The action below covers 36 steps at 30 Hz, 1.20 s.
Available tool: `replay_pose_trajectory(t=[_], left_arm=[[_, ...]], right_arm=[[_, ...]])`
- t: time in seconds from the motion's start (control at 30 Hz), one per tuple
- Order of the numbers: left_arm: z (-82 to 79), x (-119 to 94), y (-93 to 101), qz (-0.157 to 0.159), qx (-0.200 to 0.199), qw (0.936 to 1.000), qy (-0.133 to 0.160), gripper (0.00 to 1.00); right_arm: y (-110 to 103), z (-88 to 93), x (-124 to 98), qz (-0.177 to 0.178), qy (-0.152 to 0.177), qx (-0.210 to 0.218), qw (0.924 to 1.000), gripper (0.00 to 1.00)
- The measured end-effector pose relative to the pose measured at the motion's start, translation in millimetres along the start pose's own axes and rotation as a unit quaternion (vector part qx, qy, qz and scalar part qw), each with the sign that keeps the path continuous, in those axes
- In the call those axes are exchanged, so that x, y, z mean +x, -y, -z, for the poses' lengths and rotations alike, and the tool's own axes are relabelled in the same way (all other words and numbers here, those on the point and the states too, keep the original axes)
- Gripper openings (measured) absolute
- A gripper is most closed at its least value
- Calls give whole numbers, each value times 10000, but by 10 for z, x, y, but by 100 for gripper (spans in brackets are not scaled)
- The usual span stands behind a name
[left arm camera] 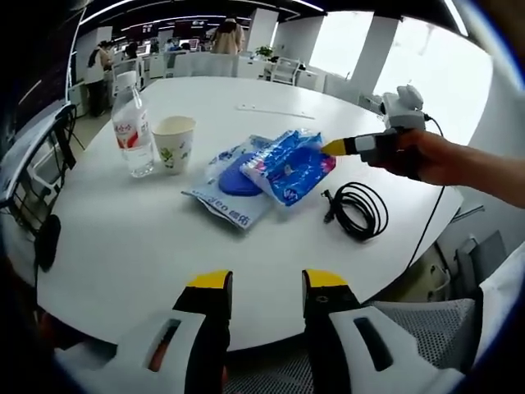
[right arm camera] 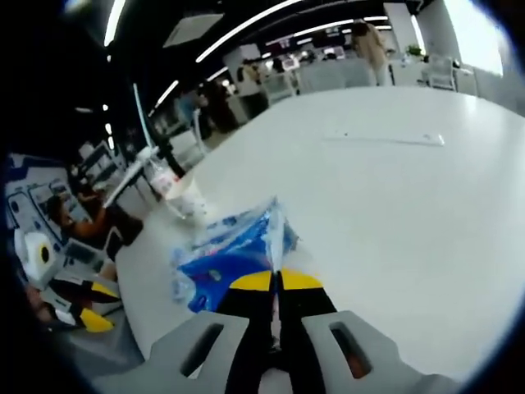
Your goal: Arrange the tabletop items into an orderly group along one side of the table until the central work area is clear of visible clutter.
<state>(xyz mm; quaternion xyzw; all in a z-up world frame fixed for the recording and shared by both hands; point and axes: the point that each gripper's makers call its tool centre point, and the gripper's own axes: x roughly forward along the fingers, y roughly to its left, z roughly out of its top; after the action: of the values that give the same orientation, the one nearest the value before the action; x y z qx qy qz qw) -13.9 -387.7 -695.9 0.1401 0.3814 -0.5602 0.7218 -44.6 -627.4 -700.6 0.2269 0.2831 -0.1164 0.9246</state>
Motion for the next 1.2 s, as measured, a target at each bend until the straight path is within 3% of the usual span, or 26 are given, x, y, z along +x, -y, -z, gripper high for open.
replay_pose_trajectory(t=[0.57,0.93,1.2], left_arm=[[6,43,73,111,138,9998,-58,32],[40,26,35,76,78,9999,-65,32],[46,36,35,87,105,9999,-95,32]], right_arm=[[691,-119,-462,777,447,237,9957,0],[1206,38,-719,1402,547,722,9860,0],[1422,174,-817,1611,457,819,9825,0]])
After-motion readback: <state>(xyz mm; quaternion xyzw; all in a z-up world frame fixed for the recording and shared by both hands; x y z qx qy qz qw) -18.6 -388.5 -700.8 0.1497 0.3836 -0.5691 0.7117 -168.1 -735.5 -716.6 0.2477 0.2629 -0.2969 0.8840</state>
